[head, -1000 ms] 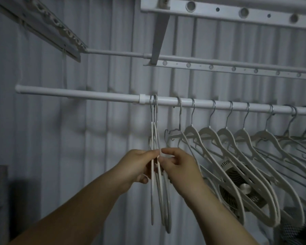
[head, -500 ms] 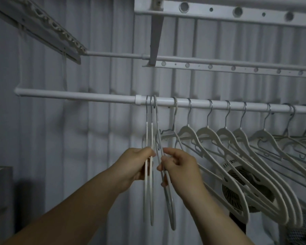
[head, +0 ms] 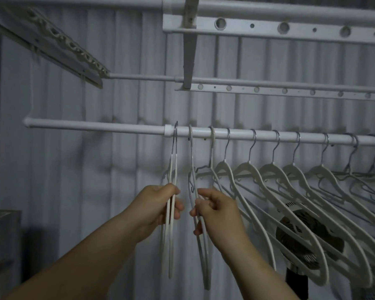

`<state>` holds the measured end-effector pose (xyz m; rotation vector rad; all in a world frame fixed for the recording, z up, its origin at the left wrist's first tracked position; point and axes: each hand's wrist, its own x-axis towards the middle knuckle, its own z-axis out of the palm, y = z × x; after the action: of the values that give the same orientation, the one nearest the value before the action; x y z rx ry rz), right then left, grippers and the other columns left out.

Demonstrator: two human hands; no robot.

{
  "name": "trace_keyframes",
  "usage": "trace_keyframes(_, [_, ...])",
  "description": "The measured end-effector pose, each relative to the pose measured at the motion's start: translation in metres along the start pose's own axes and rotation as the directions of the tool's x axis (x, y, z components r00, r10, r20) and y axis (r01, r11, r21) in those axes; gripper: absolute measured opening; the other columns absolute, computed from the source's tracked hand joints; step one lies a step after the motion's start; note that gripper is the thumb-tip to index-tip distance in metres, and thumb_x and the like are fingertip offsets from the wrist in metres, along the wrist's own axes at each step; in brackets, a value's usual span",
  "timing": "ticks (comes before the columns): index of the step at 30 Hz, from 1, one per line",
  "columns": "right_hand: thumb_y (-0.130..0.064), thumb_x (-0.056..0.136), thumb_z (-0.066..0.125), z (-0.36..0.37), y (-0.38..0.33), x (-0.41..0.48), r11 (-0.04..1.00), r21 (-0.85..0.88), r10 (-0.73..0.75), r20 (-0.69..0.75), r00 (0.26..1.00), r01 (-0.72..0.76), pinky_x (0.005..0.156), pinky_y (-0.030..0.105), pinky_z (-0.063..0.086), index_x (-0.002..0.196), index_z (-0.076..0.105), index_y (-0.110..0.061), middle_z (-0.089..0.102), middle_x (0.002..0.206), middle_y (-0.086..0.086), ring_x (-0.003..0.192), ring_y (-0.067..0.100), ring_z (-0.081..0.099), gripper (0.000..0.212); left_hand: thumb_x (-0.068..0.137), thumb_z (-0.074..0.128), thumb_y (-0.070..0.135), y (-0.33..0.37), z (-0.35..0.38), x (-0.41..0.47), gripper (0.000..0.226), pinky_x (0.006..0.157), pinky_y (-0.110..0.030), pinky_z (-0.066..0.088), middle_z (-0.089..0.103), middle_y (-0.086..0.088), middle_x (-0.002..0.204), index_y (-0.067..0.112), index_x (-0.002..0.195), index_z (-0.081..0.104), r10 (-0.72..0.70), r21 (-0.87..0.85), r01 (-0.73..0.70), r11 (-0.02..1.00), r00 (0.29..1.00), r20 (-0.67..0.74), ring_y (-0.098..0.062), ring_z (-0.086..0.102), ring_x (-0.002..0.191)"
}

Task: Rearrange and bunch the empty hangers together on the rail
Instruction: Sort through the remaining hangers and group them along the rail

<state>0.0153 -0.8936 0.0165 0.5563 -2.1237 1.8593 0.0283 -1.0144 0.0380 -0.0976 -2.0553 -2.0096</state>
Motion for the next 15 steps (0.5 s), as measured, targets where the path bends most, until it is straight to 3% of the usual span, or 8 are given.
trace_keyframes(5, [-0.008,0.093,0.045,0.003,-0.003,-0.001,1.000,0.018,-0.022,0.022,1.000,0.022,0.061,0.030,0.050,0.125,0.050,-0.009,0.056,0.063,-0.004,0.052,0.011,0.049,0.032,0.090,0.043,0.007,0.003,-0.002,-0.004,0.023,0.033,-0.011,0.036,0.053,0.001,0.033,0.005,0.070,0.054,0.021,-0.011,-0.022,1.000,1.000,-0.022,-0.007,0.046,0.027])
trace_keyframes(9, [-0.006,0.093,0.046,0.006,-0.004,0.000,0.999,0.029,-0.020,0.042,0.999,0.019,0.049,0.019,0.047,0.126,0.049,-0.007,0.055,0.061,-0.004,0.050,0.007,0.050,0.033,0.091,0.044,0.009,0.007,-0.008,-0.006,0.023,0.034,-0.011,0.037,0.055,0.001,0.034,0.006,0.071,0.055,0.055,-0.008,-0.056,0.998,0.997,-0.050,-0.006,0.047,0.027])
trace_keyframes(15, [-0.006,0.093,0.045,0.014,-0.004,0.001,0.999,0.050,-0.003,0.052,0.999,0.000,0.044,0.016,0.046,0.128,0.048,-0.008,0.055,0.063,-0.002,0.049,0.007,0.049,0.035,0.090,0.046,0.009,0.010,-0.026,-0.011,0.024,0.033,-0.010,0.033,0.057,0.001,0.034,0.006,0.068,0.056,0.050,-0.013,-0.052,0.999,0.991,-0.123,-0.004,0.047,0.026])
